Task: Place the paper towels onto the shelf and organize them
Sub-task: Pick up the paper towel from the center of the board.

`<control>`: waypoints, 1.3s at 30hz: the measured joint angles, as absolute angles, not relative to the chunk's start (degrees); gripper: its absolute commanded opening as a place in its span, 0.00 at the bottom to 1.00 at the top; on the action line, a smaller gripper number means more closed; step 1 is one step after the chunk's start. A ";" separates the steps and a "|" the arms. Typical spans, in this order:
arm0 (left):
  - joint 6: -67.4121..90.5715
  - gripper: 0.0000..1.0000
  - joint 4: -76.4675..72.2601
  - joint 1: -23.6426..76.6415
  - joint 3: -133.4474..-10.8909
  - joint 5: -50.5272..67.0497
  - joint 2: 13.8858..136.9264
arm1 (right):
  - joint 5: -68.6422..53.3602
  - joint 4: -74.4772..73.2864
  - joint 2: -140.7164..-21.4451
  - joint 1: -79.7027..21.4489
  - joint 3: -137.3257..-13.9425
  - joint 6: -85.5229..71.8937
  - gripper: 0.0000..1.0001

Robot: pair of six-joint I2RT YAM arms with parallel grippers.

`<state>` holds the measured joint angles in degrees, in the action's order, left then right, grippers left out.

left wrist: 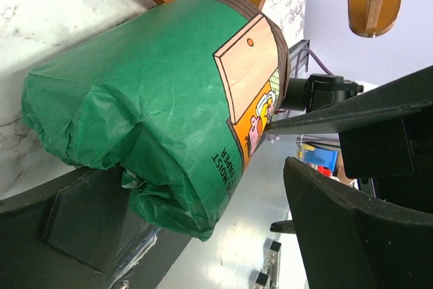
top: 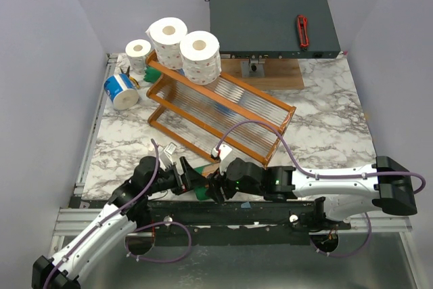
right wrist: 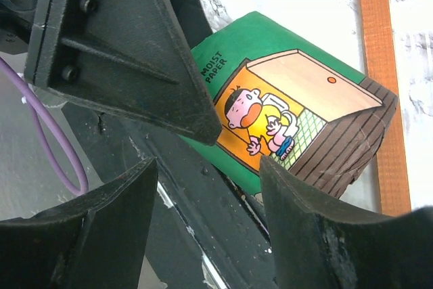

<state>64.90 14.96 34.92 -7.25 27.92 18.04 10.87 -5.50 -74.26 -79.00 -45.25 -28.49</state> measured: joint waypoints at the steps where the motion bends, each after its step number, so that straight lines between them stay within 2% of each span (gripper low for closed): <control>1: 64.88 0.90 14.28 34.87 -7.22 27.94 18.72 | 10.87 -5.37 -74.26 -79.00 -45.17 -28.49 0.64; 7: 64.71 0.78 10.52 34.50 -6.83 28.21 22.61 | 10.79 -4.58 -74.26 -79.00 -44.82 -28.51 0.64; 11: 64.45 0.63 9.13 34.11 -6.70 28.77 23.46 | 10.46 -4.54 -74.26 -79.00 -44.82 -28.49 0.66; 18: 63.68 0.45 9.04 33.71 -6.63 29.23 21.76 | 7.51 -4.95 -72.58 -79.00 -44.95 -27.81 0.74; 28: 62.57 0.18 9.98 33.43 -6.63 29.23 18.37 | 3.31 -6.79 -66.48 -79.00 -49.41 -25.23 0.76; 33: 60.51 0.16 13.23 33.41 -8.36 29.17 17.85 | 3.31 -7.77 -62.65 -79.00 -51.92 -23.53 0.76; 39: 54.70 0.16 22.28 33.36 -16.25 26.52 17.87 | 6.00 -10.26 -59.05 -79.00 -54.11 -21.28 0.76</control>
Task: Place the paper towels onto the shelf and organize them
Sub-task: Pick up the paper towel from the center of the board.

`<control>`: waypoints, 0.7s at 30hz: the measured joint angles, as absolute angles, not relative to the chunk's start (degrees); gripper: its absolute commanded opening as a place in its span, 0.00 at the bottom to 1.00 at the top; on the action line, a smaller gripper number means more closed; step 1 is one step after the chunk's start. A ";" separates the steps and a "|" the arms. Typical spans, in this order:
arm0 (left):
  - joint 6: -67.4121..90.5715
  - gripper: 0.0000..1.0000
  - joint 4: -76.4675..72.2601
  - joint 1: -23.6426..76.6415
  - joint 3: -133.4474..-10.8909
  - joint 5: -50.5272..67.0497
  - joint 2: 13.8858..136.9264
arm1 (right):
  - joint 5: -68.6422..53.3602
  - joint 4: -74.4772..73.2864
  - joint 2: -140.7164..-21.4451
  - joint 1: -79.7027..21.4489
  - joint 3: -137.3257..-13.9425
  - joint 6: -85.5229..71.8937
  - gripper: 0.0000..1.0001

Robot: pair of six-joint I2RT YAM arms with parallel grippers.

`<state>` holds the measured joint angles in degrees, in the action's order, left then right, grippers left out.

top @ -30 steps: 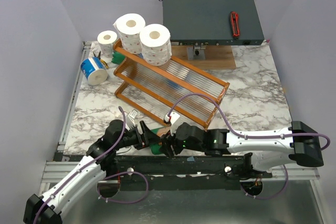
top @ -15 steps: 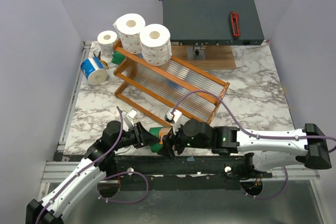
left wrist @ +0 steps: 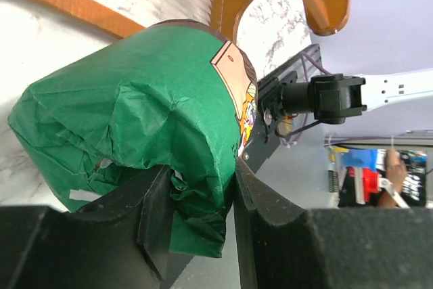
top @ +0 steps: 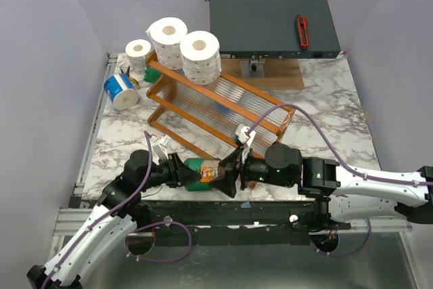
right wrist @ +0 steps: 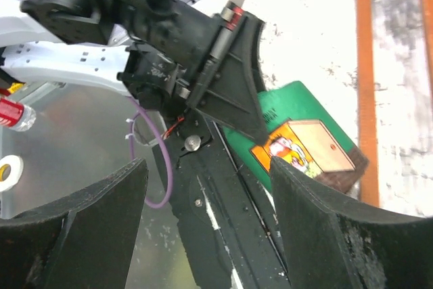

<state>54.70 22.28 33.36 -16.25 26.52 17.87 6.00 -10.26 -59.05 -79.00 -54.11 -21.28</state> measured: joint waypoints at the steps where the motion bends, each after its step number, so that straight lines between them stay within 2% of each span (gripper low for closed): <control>1: 53.36 0.16 23.86 33.36 -18.37 25.96 18.20 | 6.85 -10.50 -58.37 -79.00 -54.15 -20.88 0.76; 9: 43.94 0.10 32.32 33.36 -31.83 19.99 26.13 | 14.41 -12.23 -52.03 -79.00 -54.15 -19.14 0.76; 21: 37.08 0.10 39.33 34.68 -43.77 10.63 40.80 | 22.83 -13.50 -46.35 -79.00 -52.75 -17.85 0.76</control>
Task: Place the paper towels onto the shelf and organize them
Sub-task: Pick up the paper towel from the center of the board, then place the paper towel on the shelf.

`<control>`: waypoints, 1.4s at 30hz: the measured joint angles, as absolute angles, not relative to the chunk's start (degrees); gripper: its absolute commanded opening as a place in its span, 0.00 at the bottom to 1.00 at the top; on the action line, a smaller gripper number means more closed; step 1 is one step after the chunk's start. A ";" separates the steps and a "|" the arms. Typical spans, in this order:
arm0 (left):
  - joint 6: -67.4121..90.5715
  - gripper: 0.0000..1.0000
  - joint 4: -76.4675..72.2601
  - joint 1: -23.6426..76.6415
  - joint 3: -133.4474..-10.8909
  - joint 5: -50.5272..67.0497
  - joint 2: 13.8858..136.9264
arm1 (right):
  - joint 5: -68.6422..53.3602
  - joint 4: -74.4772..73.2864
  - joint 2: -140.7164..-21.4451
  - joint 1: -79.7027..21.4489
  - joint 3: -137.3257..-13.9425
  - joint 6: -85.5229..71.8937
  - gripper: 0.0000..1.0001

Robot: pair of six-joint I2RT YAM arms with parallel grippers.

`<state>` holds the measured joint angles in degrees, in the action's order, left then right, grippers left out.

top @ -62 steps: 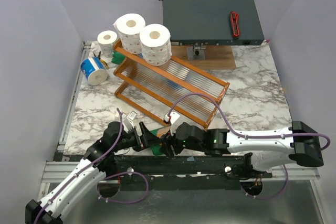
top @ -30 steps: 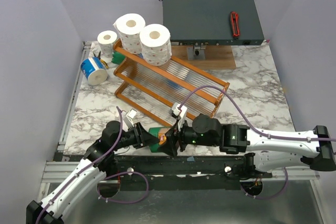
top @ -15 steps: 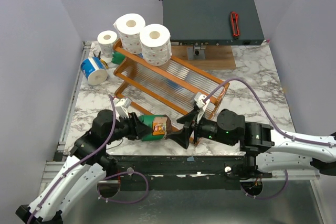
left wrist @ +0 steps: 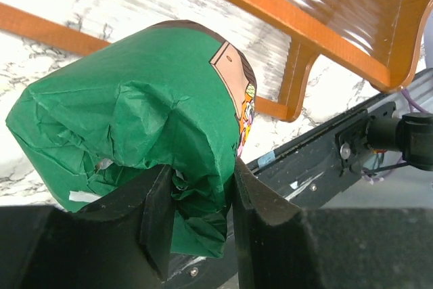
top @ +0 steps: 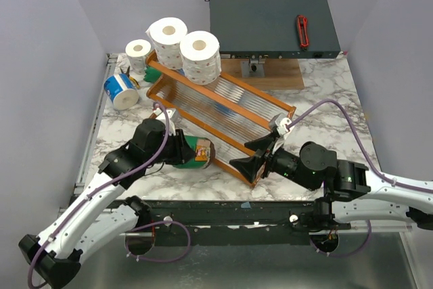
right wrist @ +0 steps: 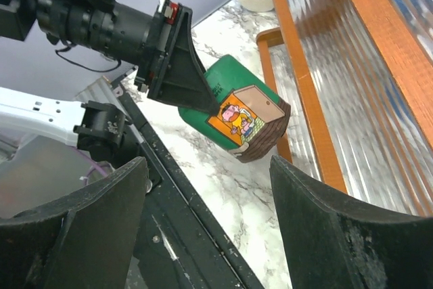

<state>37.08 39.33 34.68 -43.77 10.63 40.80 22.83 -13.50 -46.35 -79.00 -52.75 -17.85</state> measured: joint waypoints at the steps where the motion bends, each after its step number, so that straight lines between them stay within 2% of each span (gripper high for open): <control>1: 36.62 0.10 39.33 35.48 -45.25 9.32 42.35 | 23.29 -13.52 -46.15 -79.00 -52.47 -17.80 0.76; 13: 34.76 0.10 39.75 45.23 -53.15 0.38 57.71 | 26.76 -14.90 -44.86 -79.00 -50.35 -16.86 0.76; 32: 33.61 0.11 40.42 52.14 -59.92 -5.54 70.76 | 29.74 -15.11 -45.25 -79.00 -49.45 -15.38 0.77; 36: 33.63 0.16 40.49 53.01 -61.06 -6.22 72.60 | 30.04 -15.25 -44.97 -79.00 -49.25 -15.33 0.77; 42: 33.63 0.29 41.23 54.19 -62.65 -7.03 75.00 | 30.35 -16.14 -44.23 -79.00 -49.23 -15.35 0.77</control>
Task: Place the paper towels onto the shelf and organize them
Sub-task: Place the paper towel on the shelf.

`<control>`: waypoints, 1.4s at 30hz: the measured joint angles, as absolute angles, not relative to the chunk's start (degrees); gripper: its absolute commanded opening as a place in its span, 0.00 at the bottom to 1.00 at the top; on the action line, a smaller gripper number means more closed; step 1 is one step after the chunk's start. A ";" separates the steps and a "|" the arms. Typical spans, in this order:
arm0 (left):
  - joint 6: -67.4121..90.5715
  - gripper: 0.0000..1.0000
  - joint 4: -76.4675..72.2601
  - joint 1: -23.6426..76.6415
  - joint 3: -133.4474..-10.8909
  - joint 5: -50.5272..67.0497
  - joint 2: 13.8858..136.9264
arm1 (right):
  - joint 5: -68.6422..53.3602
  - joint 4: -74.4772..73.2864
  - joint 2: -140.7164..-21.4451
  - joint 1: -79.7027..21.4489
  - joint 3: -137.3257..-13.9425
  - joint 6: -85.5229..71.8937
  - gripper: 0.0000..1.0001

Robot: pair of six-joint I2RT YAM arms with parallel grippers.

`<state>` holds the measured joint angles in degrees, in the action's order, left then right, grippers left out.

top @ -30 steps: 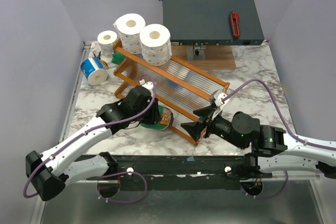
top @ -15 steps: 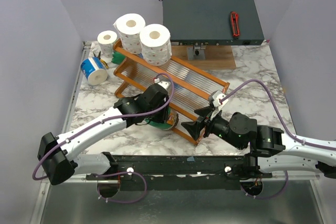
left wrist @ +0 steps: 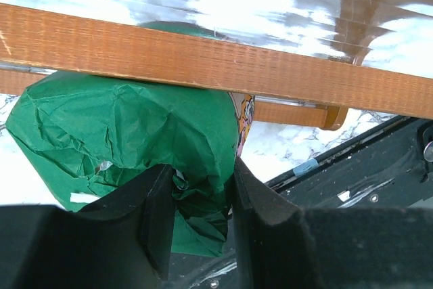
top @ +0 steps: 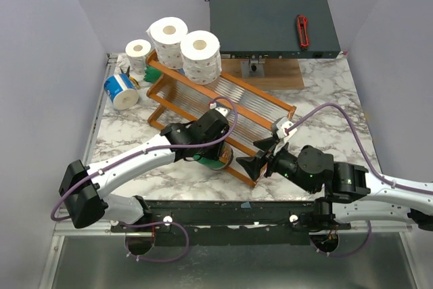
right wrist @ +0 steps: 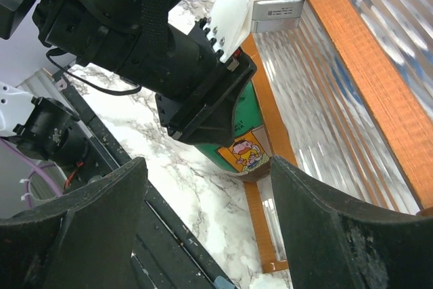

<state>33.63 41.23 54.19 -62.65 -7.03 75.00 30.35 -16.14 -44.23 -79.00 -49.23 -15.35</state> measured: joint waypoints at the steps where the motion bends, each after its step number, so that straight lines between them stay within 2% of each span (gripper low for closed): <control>1: 33.63 0.31 41.43 54.30 -62.94 -7.05 75.33 | 30.37 -16.29 -44.12 -79.00 -49.23 -15.35 0.77; 8: 33.63 0.47 40.71 54.81 -64.03 -7.07 77.06 | 30.48 -16.67 -43.53 -79.00 -49.23 -15.40 0.77; 13: 33.65 0.54 39.68 55.35 -64.31 -7.07 77.12 | 30.61 -16.69 -43.40 -79.00 -49.23 -15.40 0.77; 29: 33.82 0.62 38.70 56.12 -65.10 -7.09 76.84 | 30.63 -16.69 -43.48 -79.00 -49.23 -15.40 0.77; 42: 33.93 0.62 38.63 56.71 -65.23 -7.11 73.91 | 30.63 -16.69 -43.51 -79.00 -49.23 -15.42 0.77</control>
